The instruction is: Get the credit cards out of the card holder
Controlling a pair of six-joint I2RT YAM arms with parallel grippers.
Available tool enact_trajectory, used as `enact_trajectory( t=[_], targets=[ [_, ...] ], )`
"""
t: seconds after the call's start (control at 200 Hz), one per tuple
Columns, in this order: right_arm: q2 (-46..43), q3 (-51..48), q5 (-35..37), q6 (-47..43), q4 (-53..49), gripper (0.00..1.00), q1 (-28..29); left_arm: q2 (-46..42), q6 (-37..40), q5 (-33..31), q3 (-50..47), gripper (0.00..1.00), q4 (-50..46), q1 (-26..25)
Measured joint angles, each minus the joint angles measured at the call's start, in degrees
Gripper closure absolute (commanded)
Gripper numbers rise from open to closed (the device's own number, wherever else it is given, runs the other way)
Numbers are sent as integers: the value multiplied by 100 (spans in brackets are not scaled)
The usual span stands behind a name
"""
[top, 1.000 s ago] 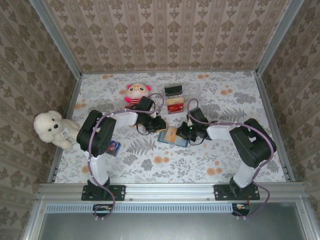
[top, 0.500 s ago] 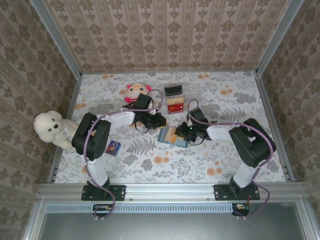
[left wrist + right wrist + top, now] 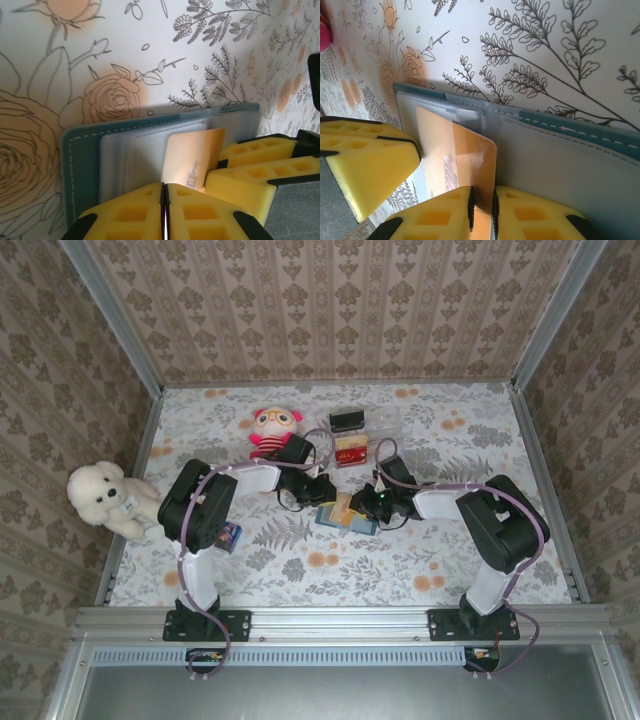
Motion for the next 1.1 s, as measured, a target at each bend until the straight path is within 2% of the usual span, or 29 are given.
enact_trajectory(
  t=[0.225,0.5,0.82,0.985,1.1],
  targets=[
    [79,0,-155,90,146,82,-26,0,-48,-105,-31,89,13,2],
    [140,-4,-258,138,269,93,-92,-35,-48,-133,-94,88,66,37],
    [-96,-107,-334,-17,153,97,-251,-90,-46,-127,-146,81,127,44],
    [-264,-164,-372,-195,-50,92,-275,-105,-46,-83,-190,85,166,59],
    [-223,-160,-400,-223,-72,83,-273,-98,26,-131,-157,88,7,33]
  ],
)
